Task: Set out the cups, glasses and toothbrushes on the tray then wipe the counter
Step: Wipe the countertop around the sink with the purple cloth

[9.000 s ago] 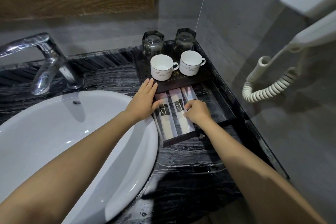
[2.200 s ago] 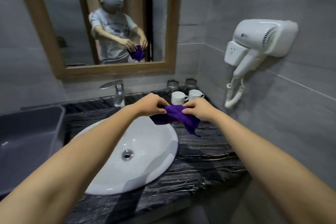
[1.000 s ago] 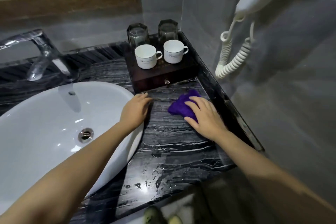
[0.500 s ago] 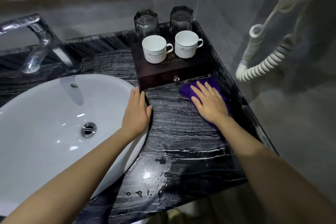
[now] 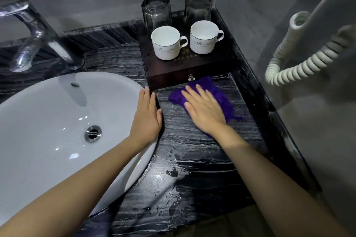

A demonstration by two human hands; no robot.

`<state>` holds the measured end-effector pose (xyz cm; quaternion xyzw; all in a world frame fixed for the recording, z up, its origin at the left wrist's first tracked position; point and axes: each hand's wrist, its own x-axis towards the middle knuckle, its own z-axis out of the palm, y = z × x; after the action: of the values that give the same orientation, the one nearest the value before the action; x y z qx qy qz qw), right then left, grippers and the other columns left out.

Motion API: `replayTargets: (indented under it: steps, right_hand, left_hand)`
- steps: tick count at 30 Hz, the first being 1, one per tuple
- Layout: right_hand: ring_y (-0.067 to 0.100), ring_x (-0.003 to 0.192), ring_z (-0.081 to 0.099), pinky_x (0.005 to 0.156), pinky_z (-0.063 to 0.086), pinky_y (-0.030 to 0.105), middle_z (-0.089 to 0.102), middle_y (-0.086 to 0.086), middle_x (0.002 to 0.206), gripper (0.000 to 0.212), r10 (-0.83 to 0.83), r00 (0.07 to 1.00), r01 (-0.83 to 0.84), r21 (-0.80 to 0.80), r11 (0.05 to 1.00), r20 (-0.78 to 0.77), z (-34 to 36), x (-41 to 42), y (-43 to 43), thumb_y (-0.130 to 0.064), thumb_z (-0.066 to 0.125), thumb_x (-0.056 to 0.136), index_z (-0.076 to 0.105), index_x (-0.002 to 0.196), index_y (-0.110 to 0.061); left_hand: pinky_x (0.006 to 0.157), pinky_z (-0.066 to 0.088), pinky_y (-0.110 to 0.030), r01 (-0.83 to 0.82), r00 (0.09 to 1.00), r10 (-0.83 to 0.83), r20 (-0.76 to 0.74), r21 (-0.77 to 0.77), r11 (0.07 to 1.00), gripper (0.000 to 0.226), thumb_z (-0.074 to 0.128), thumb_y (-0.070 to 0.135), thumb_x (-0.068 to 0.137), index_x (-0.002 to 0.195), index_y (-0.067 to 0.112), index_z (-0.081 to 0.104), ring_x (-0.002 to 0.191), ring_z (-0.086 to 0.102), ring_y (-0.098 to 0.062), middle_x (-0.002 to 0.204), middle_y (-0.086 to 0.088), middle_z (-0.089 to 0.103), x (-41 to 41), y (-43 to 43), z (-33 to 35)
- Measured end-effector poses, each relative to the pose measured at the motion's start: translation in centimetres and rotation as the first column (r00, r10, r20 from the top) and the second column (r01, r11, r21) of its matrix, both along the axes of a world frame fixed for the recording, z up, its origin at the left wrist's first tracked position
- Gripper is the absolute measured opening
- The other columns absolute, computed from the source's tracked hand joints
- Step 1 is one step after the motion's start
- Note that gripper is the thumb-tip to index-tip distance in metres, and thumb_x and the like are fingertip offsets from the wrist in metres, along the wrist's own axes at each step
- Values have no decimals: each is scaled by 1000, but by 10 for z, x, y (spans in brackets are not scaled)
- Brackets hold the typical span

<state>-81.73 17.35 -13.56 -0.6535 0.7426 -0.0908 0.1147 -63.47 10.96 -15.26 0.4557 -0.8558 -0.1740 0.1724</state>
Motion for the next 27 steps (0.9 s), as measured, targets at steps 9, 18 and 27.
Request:
replayTargets:
  steps: [9,18,27]
  right_hand:
    - [18,147,11,119,6,36,18,-10,158,48,155,987,-155,1,988,-32,-3,34,-28,-37,24,101,24,147,-28]
    - [12,147,8,121,6,36,20,-14,157,47,308,951,-308,13,951,28,-1,25,-6,-37,26,101,29,146,-25]
    - [6,147,4,120,-1,31,18,-20,155,50,464,878,-475,91,875,120,6,12,68,-46,20,97,25,146,-36]
  left_hand:
    - [115,-3,-27,-8,1000,8,-11,16,1000,61,29,24,91,144,-5,19,144,-1,-25,155,-23,9,0,0,-1]
    - [114,-6,-26,61,996,-64,57,61,996,76,27,45,90,145,-5,10,142,-9,-21,156,-22,1,10,9,7]
    - [115,-6,-24,152,979,-158,130,56,987,99,2,74,82,146,0,9,143,-8,-22,155,-12,-3,41,66,12]
